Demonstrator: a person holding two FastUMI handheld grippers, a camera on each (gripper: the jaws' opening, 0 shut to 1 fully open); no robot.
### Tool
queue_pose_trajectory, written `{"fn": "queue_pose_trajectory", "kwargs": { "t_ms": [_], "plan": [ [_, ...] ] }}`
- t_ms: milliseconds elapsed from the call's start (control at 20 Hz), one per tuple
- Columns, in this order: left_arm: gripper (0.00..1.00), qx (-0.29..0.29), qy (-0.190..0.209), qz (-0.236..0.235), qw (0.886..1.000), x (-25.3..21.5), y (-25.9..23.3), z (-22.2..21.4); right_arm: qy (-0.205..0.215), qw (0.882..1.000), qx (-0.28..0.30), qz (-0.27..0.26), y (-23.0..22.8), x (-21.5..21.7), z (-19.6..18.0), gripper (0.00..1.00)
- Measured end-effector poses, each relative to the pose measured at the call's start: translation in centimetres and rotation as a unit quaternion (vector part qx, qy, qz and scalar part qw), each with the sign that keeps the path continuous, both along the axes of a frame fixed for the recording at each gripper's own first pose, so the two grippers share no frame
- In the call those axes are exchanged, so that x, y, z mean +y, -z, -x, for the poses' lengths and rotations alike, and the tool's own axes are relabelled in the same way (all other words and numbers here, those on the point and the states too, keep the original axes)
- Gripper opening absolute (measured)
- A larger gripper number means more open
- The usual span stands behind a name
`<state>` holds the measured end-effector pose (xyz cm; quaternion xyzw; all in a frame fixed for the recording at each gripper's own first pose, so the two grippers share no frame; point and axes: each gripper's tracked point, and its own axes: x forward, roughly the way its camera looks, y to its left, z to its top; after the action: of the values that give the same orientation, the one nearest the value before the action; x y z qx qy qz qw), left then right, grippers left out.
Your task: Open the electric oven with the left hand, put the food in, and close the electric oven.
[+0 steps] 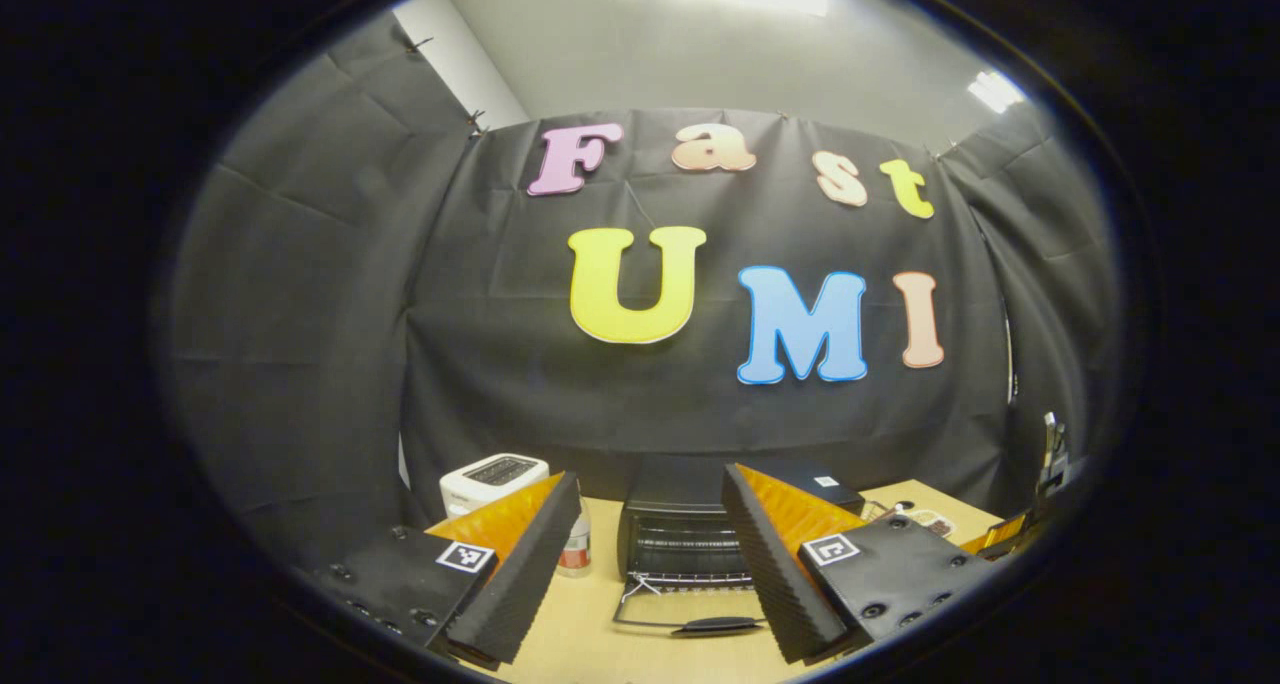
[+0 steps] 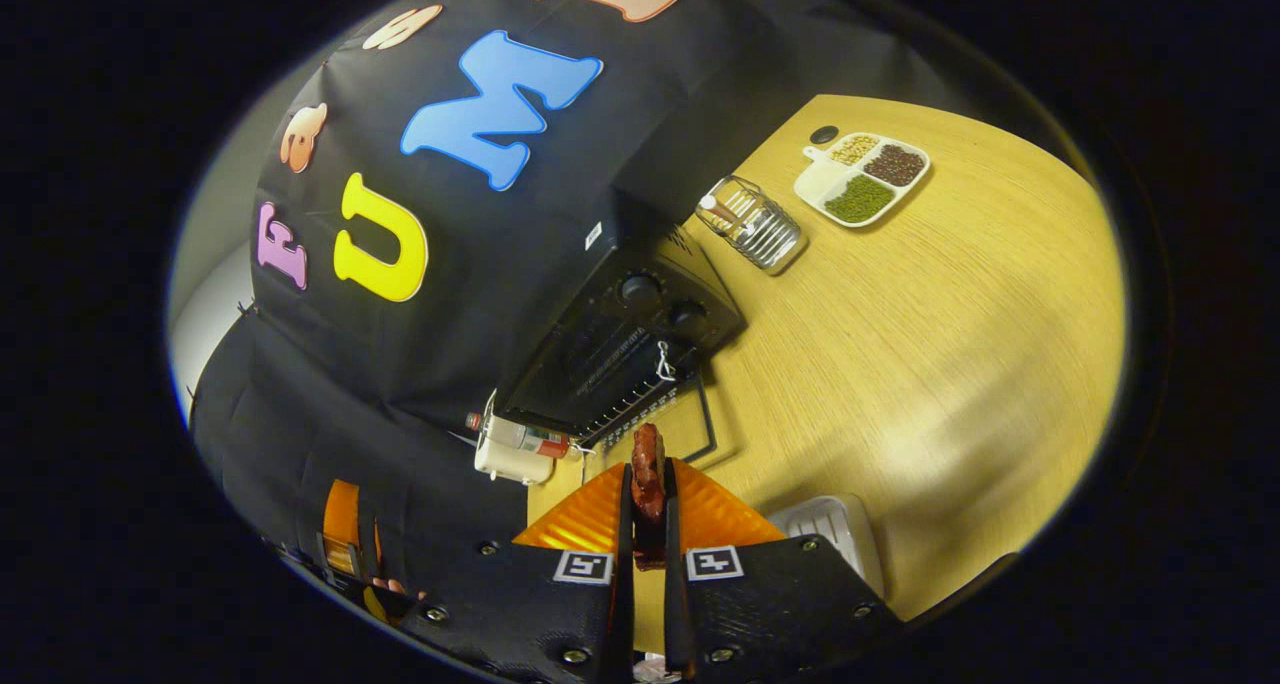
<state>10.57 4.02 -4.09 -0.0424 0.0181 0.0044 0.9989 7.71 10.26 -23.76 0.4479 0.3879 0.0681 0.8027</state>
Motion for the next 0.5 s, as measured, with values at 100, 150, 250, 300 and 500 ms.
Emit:
{"fn": "queue_pose_trajectory", "kwargs": {
  "t_ms": [100,150,250,300,500],
  "plan": [
    [1.00,0.005,-0.004,-0.002,1.000,1.0,0.4,-0.3,0.007,1.000,-0.011,-0.007,-0.1,1.5,-1.6,0.12],
    [1.00,0.008,-0.007,-0.003,1.000,1.6,0.7,-0.6,0.011,1.000,-0.018,-0.010,-0.1,2.2,-2.4,0.12],
    [0.94,0.014,-0.013,-0.004,1.000,2.8,1.2,-1.1,0.018,0.999,-0.032,-0.010,-0.1,3.5,-4.0,0.12],
    [0.91,0.016,-0.016,-0.004,1.000,3.5,1.4,-1.3,0.021,0.999,-0.039,-0.009,0.0,4.1,-4.7,0.12],
    [0.96,0.025,-0.028,-0.015,0.999,5.8,2.0,-1.9,0.027,0.997,-0.067,-0.002,0.7,6.8,-8.0,0.12]
  ]
}}
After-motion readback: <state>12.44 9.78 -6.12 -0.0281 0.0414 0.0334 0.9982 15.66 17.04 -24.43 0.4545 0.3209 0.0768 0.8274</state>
